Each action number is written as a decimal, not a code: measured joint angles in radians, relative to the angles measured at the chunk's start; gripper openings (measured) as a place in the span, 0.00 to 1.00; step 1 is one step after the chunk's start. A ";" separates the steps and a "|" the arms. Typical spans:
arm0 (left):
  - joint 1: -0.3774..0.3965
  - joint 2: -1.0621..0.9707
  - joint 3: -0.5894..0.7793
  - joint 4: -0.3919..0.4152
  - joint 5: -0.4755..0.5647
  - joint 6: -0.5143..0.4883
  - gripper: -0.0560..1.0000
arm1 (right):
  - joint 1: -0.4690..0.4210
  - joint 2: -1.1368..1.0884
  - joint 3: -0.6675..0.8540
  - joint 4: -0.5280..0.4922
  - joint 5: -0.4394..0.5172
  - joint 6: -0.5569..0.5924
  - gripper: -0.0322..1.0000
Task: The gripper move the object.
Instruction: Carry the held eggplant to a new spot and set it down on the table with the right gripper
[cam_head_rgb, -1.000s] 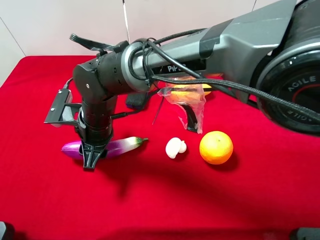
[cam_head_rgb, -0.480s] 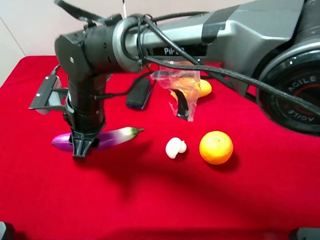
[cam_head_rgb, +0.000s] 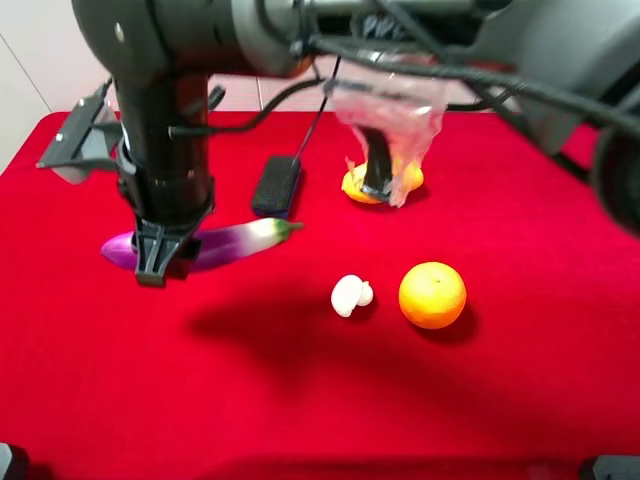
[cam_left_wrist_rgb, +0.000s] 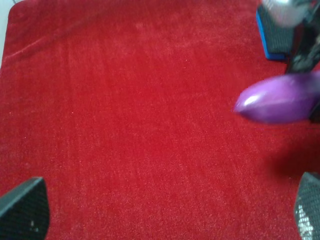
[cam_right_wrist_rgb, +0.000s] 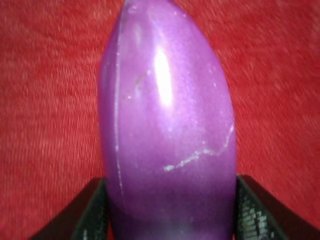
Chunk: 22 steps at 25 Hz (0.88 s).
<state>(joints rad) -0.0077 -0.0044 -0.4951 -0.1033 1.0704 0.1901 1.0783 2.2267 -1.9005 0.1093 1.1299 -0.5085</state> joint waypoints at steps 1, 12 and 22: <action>0.000 0.000 0.000 0.000 0.000 0.000 0.98 | -0.005 -0.009 -0.003 -0.003 0.017 0.004 0.40; 0.000 0.000 0.000 0.000 0.000 0.000 0.98 | -0.133 -0.086 -0.004 0.000 0.087 0.041 0.40; 0.000 0.000 0.000 0.000 0.000 -0.001 0.98 | -0.278 -0.118 -0.004 0.004 0.088 0.090 0.40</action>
<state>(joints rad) -0.0077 -0.0044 -0.4951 -0.1033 1.0704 0.1893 0.8002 2.1086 -1.9049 0.1130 1.2175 -0.4182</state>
